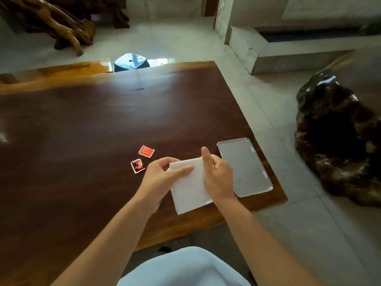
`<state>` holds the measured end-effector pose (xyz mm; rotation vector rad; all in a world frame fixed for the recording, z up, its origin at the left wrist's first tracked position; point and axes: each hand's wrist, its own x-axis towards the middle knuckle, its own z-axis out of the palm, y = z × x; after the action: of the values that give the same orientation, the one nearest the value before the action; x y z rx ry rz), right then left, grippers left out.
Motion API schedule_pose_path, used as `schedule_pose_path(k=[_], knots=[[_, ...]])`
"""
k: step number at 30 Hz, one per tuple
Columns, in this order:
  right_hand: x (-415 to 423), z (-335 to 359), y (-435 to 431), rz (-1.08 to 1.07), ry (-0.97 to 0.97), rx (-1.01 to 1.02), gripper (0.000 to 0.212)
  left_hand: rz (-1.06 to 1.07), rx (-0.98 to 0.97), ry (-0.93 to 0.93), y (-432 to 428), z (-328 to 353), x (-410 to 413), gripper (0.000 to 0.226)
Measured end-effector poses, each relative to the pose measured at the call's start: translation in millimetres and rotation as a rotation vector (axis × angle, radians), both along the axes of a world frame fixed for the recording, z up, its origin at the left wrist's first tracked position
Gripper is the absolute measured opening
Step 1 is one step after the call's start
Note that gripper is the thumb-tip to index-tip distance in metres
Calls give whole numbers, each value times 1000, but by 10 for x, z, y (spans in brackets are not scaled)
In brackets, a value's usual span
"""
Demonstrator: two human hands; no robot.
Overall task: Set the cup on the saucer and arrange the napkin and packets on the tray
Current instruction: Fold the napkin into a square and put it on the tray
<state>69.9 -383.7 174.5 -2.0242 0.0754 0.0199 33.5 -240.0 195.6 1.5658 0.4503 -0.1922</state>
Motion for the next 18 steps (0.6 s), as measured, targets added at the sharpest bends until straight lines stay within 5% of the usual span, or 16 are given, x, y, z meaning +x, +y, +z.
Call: schedule_pose_path(k=[4, 8, 18], knots=[[203, -50, 110, -132, -26, -74, 73, 120, -99, 145, -157, -65, 155, 28], [341, -52, 200, -147, 92, -10, 77, 267, 34, 64, -151, -190, 334, 40], [573, -51, 94, 156, 151, -4, 37, 133, 313, 20, -151, -408, 692, 49]])
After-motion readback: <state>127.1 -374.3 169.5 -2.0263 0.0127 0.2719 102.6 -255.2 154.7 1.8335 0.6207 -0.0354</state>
